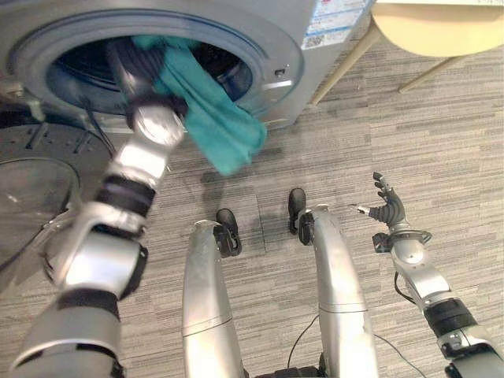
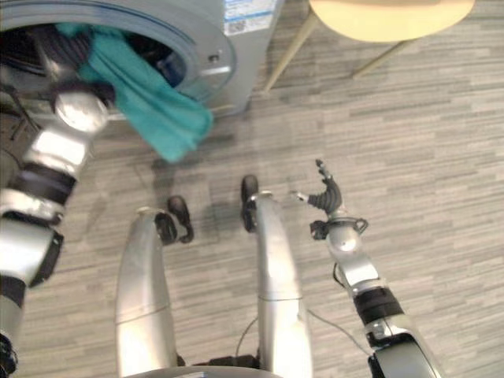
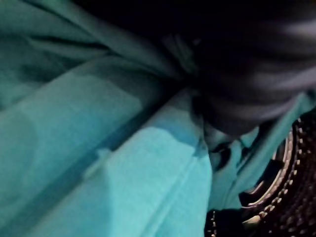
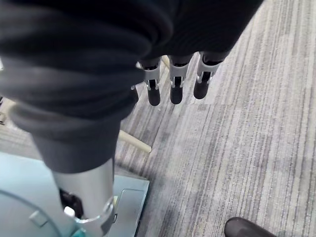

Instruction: Grab the laundry basket,head to the washer,open it,put in the laundry and shut it.

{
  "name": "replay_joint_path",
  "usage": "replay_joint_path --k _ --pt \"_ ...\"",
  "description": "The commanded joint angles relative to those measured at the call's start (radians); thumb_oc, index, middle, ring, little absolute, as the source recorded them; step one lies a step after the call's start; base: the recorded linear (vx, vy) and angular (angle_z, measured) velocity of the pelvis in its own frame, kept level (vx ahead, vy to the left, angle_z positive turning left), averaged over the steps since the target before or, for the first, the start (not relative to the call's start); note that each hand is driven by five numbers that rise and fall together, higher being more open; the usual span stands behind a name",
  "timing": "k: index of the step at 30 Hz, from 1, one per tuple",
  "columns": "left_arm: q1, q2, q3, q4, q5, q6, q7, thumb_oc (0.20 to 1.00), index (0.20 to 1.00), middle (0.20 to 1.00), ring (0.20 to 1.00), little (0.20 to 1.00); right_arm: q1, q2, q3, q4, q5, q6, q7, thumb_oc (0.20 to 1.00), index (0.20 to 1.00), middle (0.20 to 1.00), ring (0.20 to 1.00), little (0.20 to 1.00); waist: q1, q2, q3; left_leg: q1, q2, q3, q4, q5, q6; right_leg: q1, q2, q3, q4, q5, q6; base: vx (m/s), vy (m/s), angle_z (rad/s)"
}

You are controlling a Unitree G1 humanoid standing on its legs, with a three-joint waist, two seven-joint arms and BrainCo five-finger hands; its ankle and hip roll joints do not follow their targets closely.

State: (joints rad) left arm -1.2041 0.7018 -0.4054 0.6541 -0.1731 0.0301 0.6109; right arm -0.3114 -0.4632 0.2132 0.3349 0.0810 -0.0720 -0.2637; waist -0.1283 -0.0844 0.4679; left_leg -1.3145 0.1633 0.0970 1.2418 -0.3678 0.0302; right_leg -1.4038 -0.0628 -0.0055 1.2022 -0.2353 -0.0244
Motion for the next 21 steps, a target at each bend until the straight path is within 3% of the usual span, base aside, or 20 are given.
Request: replay_joint_path --k 1,6,8,11,13,14,15,17,21 --pt "-0.095 0.077 -0.098 0.034 0.064 -0.048 0.077 0.2 0.2 0.2 0.2 0.2 0.091 -0.046 0.021 -0.046 0.051 -0.103 -0.008 1.0 1.0 1.0 1.0 1.0 -0.025 0.059 -0.118 -0.068 0.022 -0.076 -0.012 0.022 0.026 0.05 0.004 0.018 -0.084 -0.029 0.018 0.04 -0.011 0.02" --pt "-0.272 0.175 -0.298 0.07 0.243 -0.006 0.115 0.2 0.2 0.2 0.2 0.2 0.125 -0.089 0.023 -0.054 0.089 -0.148 0.007 1.0 1.0 1.0 1.0 1.0 -0.041 0.074 -0.142 -0.136 0.023 -0.081 0.031 -0.007 0.041 -0.001 0.018 0.014 -0.077 -0.035 0.019 0.06 0.019 0.0" --pt "-0.37 0.235 -0.446 0.099 0.405 0.043 0.114 0.2 0.2 0.2 0.2 0.2 0.142 -0.117 0.026 -0.047 0.108 -0.168 0.013 1.0 1.0 1.0 1.0 1.0 -0.046 0.086 -0.153 -0.149 0.024 -0.079 0.043 -0.018 0.048 -0.017 0.023 0.011 -0.074 -0.036 0.021 0.05 0.039 -0.04" --pt "-0.472 0.218 -0.605 0.234 0.549 0.102 0.056 0.2 0.2 0.2 0.2 0.2 0.136 -0.128 0.045 -0.028 0.133 -0.195 0.01 1.0 1.0 1.0 1.0 1.0 -0.046 0.089 -0.164 -0.18 0.03 -0.078 0.072 -0.032 0.06 -0.037 0.029 0.005 -0.074 -0.032 0.022 0.05 0.04 -0.08" --pt "-0.468 0.207 -0.615 0.278 0.564 0.107 0.025 0.213 0.213 0.213 0.213 0.213 0.133 -0.133 0.046 -0.027 0.134 -0.196 0.006 1.0 1.0 1.0 1.0 1.0 -0.044 0.089 -0.167 -0.188 0.032 -0.081 0.079 -0.033 0.06 -0.043 0.029 0.002 -0.07 -0.032 0.022 0.03 0.013 -0.06" --pt "-0.432 0.183 -0.553 0.325 0.521 0.102 -0.014 0.533 0.533 0.533 0.533 0.533 0.133 -0.129 0.046 -0.033 0.133 -0.187 0.003 1.0 1.0 1.0 1.0 1.0 -0.041 0.082 -0.165 -0.192 0.036 -0.081 0.092 -0.036 0.063 -0.046 0.033 0.001 -0.062 -0.032 0.02 0.01 0.005 -0.04" --pt "-0.428 0.182 -0.548 0.325 0.522 0.102 -0.014 1.0 1.0 1.0 1.0 1.0 0.136 -0.133 0.046 -0.035 0.133 -0.186 0.003 1.0 1.0 1.0 1.0 1.0 -0.04 0.086 -0.167 -0.194 0.036 -0.081 0.093 -0.037 0.063 -0.047 0.033 0.001 -0.061 -0.033 0.02 0.01 0.005 -0.06" --pt "-0.368 0.145 -0.479 0.385 0.476 0.098 -0.108 1.0 1.0 1.0 1.0 1.0 0.143 -0.135 0.029 -0.047 0.131 -0.162 0.012 1.0 1.0 1.0 1.0 1.0 -0.035 0.075 -0.167 -0.196 0.037 -0.084 0.118 -0.045 0.066 -0.052 0.036 -0.004 -0.048 -0.038 0.013 0.03 -0.012 -0.02" --pt "-0.292 0.126 -0.445 0.401 0.499 0.098 -0.168 1.0 1.0 1.0 1.0 1.0 0.167 -0.134 0.02 -0.075 0.139 -0.15 0.038 1.0 1.0 1.0 1.0 1.0 -0.029 0.076 -0.177 -0.202 0.039 -0.088 0.145 -0.054 0.064 -0.056 0.036 -0.009 -0.028 -0.053 0.002 0.03 -0.003 -0.07"
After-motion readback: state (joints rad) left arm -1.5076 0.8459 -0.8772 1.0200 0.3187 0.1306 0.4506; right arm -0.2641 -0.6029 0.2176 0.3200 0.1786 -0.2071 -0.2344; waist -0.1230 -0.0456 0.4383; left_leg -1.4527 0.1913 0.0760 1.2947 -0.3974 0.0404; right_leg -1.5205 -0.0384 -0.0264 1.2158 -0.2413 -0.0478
